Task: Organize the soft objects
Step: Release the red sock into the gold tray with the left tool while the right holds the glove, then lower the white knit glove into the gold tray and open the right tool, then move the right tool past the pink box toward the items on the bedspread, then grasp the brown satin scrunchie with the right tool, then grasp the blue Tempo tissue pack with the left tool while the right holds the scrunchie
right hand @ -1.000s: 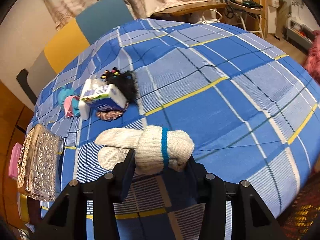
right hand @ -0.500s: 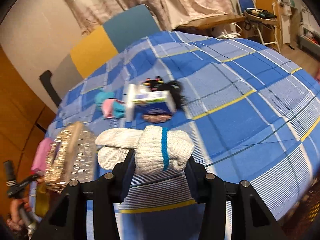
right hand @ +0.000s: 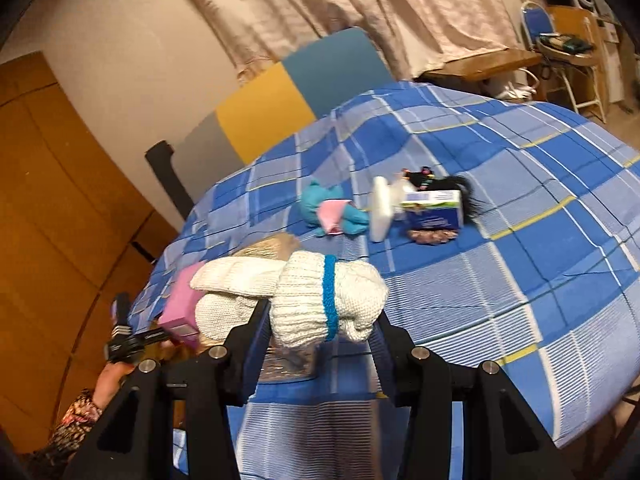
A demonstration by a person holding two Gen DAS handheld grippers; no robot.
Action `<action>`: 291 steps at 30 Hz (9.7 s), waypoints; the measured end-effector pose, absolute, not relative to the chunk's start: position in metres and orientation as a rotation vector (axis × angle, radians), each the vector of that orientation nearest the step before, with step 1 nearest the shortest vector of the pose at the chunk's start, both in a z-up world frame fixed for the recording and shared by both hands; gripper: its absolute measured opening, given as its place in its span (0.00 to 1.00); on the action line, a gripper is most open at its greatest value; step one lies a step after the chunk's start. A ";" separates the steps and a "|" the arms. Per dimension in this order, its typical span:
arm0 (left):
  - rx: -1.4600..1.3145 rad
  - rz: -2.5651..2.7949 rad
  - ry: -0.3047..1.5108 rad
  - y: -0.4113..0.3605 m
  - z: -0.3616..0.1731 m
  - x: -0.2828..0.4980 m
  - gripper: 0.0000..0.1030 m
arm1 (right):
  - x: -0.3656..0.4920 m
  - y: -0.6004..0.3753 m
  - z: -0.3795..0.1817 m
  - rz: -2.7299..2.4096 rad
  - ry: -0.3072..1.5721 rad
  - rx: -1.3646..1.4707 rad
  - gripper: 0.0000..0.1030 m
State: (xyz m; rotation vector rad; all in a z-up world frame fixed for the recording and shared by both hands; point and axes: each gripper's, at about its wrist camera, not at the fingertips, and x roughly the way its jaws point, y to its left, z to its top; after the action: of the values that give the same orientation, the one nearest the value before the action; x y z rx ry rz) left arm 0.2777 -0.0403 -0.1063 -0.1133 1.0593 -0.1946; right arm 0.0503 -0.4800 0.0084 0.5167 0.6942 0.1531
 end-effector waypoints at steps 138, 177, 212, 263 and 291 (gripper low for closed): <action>-0.186 -0.457 0.832 -0.089 -0.056 0.073 0.61 | 0.078 -0.462 -0.068 -0.256 0.994 0.320 0.68; -0.190 -0.439 0.870 -0.117 -0.052 0.087 0.60 | 0.188 -0.548 -0.054 -0.265 0.895 0.272 0.72; -0.146 -0.423 0.875 -0.130 -0.047 0.083 0.60 | 0.283 -0.565 -0.126 -0.393 1.053 0.346 0.68; 0.215 -0.627 1.008 -0.433 -0.046 0.186 0.61 | 0.128 -0.580 -0.110 -0.122 1.126 0.237 0.22; 0.316 -0.448 1.136 -0.475 -0.121 0.242 0.66 | 0.117 -0.612 -0.090 -0.103 1.036 0.497 0.20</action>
State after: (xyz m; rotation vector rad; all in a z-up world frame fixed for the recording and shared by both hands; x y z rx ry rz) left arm 0.2425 -0.4750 -0.1208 0.3161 1.1358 -0.4480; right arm 0.1172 -0.6118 -0.0902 0.4968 1.0362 -0.1028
